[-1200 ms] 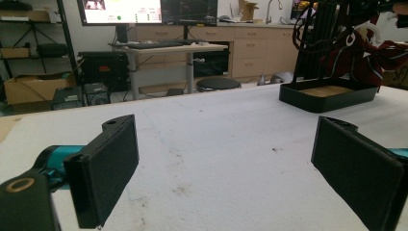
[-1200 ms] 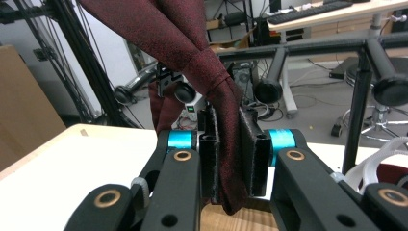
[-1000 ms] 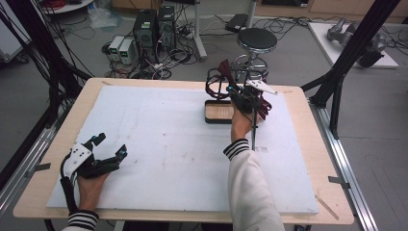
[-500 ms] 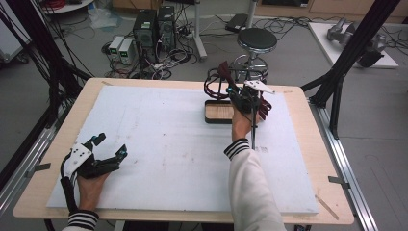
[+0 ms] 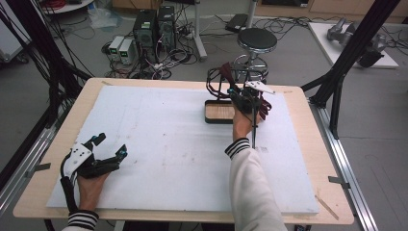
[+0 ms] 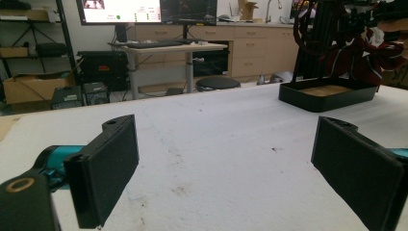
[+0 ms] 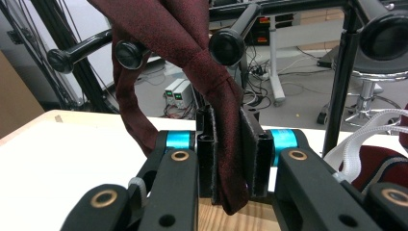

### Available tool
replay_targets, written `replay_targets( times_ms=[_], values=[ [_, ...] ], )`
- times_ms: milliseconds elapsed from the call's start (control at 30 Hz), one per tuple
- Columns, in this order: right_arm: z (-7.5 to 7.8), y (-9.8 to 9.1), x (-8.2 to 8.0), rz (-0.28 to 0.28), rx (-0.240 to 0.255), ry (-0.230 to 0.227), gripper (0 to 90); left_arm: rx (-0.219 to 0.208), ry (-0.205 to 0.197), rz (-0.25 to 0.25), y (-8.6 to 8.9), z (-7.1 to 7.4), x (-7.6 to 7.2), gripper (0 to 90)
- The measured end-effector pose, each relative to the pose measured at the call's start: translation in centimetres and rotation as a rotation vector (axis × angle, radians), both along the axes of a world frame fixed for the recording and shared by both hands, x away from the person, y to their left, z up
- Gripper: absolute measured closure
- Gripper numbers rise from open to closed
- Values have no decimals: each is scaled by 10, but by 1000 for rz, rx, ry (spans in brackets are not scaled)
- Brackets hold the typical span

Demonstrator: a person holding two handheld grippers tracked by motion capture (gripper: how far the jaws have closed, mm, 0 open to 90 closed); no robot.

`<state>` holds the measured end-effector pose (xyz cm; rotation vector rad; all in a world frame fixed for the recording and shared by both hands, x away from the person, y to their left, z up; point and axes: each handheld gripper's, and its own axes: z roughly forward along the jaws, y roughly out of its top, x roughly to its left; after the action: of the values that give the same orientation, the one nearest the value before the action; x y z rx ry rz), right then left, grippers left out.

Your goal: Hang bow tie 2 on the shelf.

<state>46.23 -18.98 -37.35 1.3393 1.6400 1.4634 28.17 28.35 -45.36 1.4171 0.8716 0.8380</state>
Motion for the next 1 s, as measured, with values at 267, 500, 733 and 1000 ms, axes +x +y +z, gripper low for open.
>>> replay_targets(
  times_ms=[267,500,733,1000],
  values=[
    [-2,-1,1,2,-1,18,755,-2,2,-1,0,0,0,97],
    [0,5,-1,66,-24,28,491,0,1,1,-1,0,0,97],
    [5,13,-7,111,-46,39,242,1,-3,2,-1,0,0,97],
    [15,21,-27,183,-65,19,138,0,-4,3,-1,0,-1,97]
  ],
)
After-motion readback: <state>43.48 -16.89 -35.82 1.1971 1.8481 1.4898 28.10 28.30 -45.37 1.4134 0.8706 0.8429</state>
